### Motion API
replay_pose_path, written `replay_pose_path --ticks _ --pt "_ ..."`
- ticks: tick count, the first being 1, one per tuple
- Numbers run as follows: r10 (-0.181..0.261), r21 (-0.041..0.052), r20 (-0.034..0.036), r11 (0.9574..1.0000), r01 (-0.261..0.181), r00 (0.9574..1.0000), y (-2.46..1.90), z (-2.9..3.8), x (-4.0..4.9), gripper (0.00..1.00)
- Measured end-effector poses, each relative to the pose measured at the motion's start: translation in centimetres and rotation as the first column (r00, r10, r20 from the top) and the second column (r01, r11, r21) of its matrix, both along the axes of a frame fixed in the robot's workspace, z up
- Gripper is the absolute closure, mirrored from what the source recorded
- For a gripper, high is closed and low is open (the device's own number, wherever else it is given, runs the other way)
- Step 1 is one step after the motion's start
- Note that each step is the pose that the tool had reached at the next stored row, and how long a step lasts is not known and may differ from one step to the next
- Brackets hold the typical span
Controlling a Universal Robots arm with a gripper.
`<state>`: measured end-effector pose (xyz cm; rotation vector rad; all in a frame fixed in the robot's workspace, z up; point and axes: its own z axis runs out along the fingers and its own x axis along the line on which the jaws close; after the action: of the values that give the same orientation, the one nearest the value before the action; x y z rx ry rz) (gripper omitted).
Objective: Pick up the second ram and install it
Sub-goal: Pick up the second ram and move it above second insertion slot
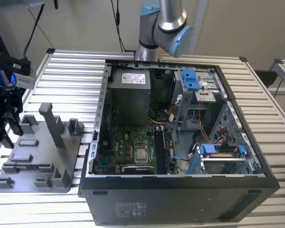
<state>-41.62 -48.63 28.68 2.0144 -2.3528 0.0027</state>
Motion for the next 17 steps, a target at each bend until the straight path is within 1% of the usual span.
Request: replay_pose_path --ticks 8,17 --pt "0.000 0.0001 0.0001 1.0000 0.000 1.0000 0.01 -0.11 -0.02 0.58" --pt "0.000 -0.0001 -0.0001 1.0000 0.000 1.0000 0.00 -0.70 -0.07 0.58"
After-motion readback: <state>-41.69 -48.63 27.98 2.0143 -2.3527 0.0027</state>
